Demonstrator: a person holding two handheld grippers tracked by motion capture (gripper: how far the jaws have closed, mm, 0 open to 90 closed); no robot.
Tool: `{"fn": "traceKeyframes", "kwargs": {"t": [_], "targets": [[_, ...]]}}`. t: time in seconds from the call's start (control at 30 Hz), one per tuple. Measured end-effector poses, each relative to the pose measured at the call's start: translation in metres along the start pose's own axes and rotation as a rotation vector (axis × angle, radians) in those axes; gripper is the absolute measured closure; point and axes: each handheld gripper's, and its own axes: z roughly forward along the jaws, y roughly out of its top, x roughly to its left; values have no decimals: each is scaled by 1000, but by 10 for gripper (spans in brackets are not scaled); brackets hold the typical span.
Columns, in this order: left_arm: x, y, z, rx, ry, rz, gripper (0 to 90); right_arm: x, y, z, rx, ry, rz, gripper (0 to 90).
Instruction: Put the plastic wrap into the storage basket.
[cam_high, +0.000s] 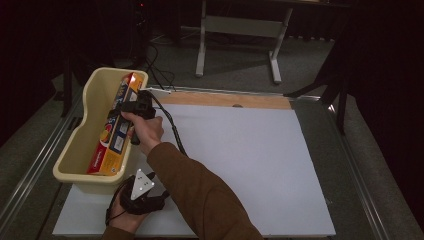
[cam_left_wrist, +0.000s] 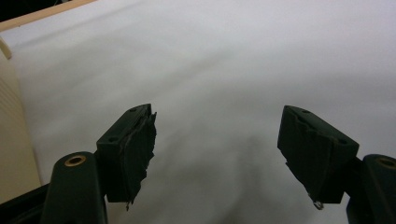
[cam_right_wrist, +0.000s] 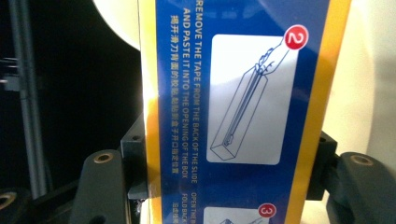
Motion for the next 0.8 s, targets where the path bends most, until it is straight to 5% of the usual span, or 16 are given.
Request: {"fn": "traceKeyframes", "kwargs": {"t": [0.3,0.43,0.5,0.73,0.8], "targets": [[1,0,0,0,2,-3,273,-1,3,-6,33,-65,-23,326],[1,0,0,2,5,-1,273,2,2,-11,17,-25,-42,323],[1,0,0,4,7,-3,273,13,0,-20,1,7,-67,306],[1,0,0,4,10,2,273,10,-1,-26,15,-37,-158,310],[0,1,1,5,9,2,273,7,-3,-28,22,-64,-233,321]]}}
